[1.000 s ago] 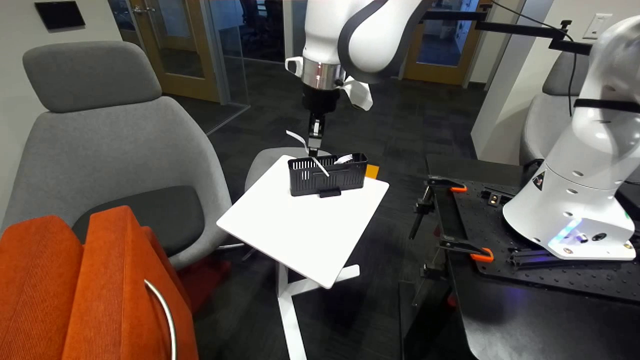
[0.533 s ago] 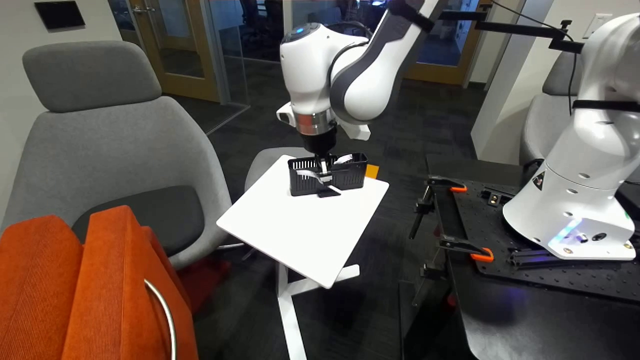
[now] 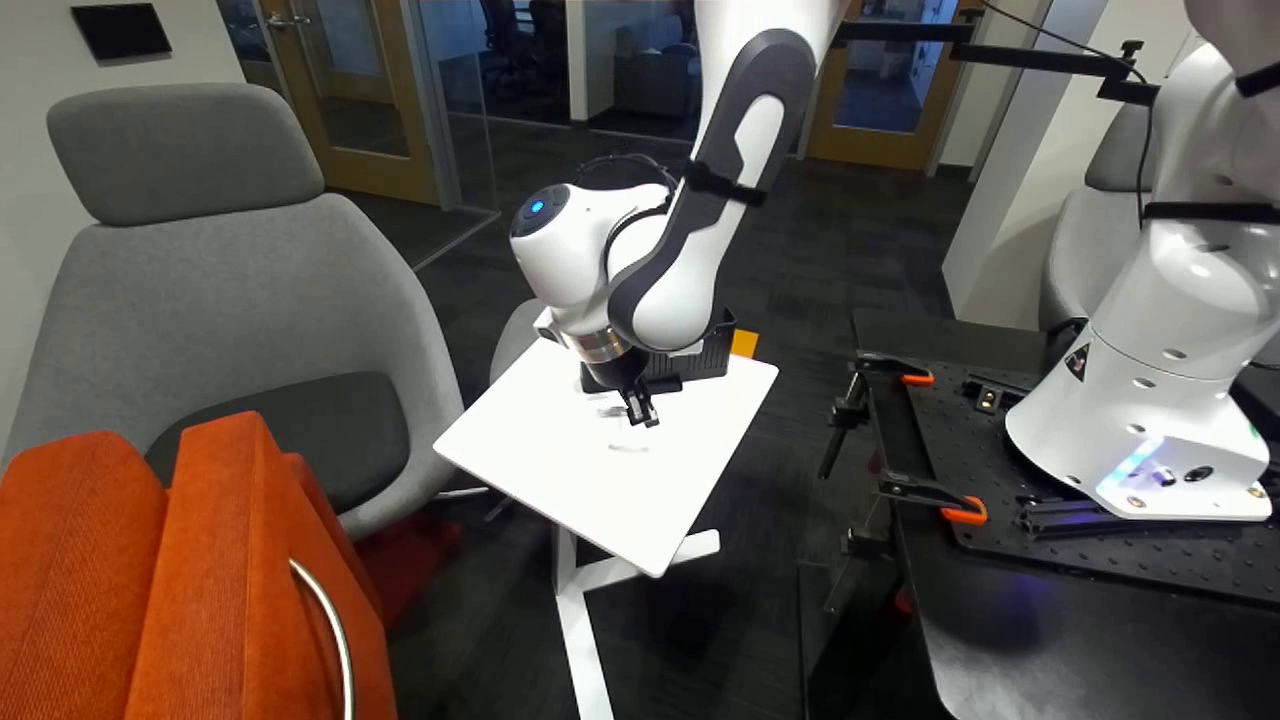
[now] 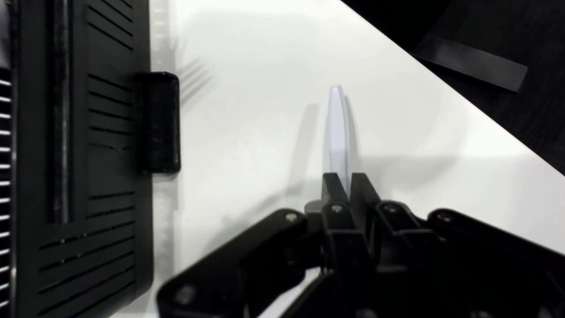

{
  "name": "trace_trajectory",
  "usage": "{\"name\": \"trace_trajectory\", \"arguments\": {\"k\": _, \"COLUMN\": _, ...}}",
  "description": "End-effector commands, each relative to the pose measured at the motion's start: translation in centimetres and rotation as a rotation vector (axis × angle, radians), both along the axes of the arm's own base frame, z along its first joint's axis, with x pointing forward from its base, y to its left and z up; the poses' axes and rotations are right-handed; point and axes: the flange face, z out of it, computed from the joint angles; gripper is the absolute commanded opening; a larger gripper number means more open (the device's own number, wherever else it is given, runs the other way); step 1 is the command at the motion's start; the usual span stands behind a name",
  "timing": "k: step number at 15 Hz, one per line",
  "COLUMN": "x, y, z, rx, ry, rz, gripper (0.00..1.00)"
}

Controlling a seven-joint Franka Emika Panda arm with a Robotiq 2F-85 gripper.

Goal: Remove a fork from the cutlery holder

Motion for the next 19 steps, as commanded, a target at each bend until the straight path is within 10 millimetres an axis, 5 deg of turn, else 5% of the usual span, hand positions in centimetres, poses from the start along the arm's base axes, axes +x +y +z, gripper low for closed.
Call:
{"name": "trace_trajectory", "arguments": {"k": 1, "x": 1.5, "y": -0.1, "z": -2.3, "rx": -0.06, "ry": 0.057, "rz": -0.005, "gripper": 0.03}}
{"name": "trace_trajectory", "arguments": {"k": 2, "x": 1.7, "y": 0.0, "z": -2.6, "rx": -0.067, "ry": 0.066, "rz": -0.004, "gripper": 0.32}}
{"name": "trace_trajectory", "arguments": {"k": 6, "x": 1.8, "y": 0.5, "z": 0.2, "rx": -0.047, "ry": 0.008, "rz": 0.0, "gripper": 0.58}}
{"name": "trace_trajectory", "arguments": {"k": 11, "x": 0.2, "y": 0.1, "z": 8.2, "rx": 0.024, "ry": -0.14, "rz": 0.005, "gripper": 0.95}}
{"name": "trace_trajectory", "arguments": {"k": 15, "x": -2.6, "y": 0.0, "z": 14.2, "rx": 0.073, "ry": -0.269, "rz": 0.034, "gripper": 1.0}}
{"name": "trace_trajectory", "arguments": {"k": 19, "x": -5.0, "y": -0.2, "z": 18.0, "rx": 0.115, "ry": -0.348, "rz": 0.048, "gripper": 1.0}}
